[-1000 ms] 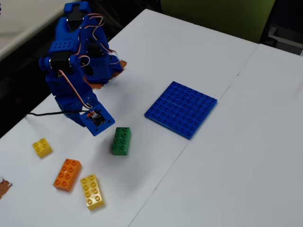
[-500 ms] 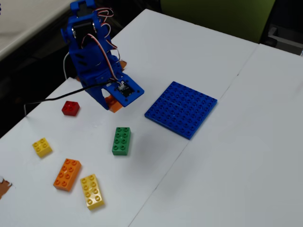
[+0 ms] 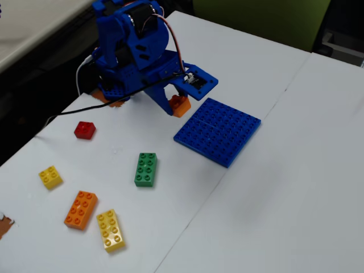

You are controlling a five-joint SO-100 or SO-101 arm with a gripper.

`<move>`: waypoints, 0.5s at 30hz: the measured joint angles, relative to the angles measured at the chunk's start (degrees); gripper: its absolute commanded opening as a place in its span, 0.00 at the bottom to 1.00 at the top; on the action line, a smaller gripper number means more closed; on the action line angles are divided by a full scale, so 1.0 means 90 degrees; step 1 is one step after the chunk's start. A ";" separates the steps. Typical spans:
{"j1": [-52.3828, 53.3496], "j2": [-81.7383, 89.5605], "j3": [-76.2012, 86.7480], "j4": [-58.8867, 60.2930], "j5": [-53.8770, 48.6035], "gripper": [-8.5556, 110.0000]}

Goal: Pick up the 2x2 orange block and go up the 8x8 blue block.

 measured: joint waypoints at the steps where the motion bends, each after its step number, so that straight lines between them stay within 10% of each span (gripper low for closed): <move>1: -0.0117 0.0000 -0.0088 -0.0020 0.0127 0.07; 15: -0.1172 -0.0898 -0.0898 -0.0039 0.1035 0.07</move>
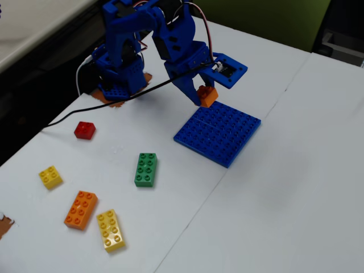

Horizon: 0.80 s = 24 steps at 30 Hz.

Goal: Pick up the 2x2 orange block and go up the 8x8 blue block.

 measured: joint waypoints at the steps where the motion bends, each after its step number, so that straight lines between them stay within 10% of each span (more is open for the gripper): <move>1: -0.0059 -0.0068 -0.0039 0.0000 0.0039 0.07; 24: -0.0635 -0.1084 -0.0244 0.0244 0.0615 0.07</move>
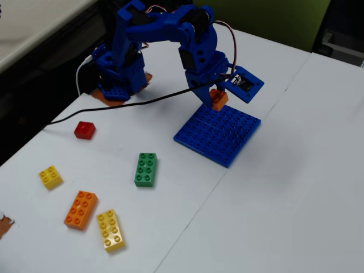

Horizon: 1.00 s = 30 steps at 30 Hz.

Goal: Pick up the 2x2 orange block and go up the 8x8 blue block.

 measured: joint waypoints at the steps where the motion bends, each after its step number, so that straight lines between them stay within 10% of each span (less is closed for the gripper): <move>1: -0.0010 -0.0029 0.0000 0.0000 0.0000 0.07; 30: 0.0039 -0.0391 -0.0020 0.0029 0.0000 0.07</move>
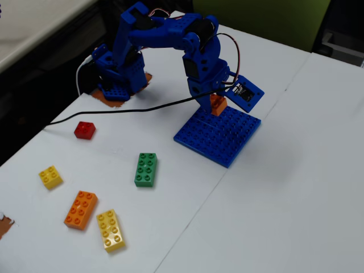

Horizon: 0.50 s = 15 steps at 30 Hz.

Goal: Pick up the 2x2 orange block and go up the 8x8 blue block.

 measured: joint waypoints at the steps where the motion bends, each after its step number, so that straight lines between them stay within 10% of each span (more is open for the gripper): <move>1: 0.0000 0.0000 0.0000 0.0000 0.0000 0.07; 15: 0.0137 -0.0010 -0.0195 0.0010 0.0156 0.07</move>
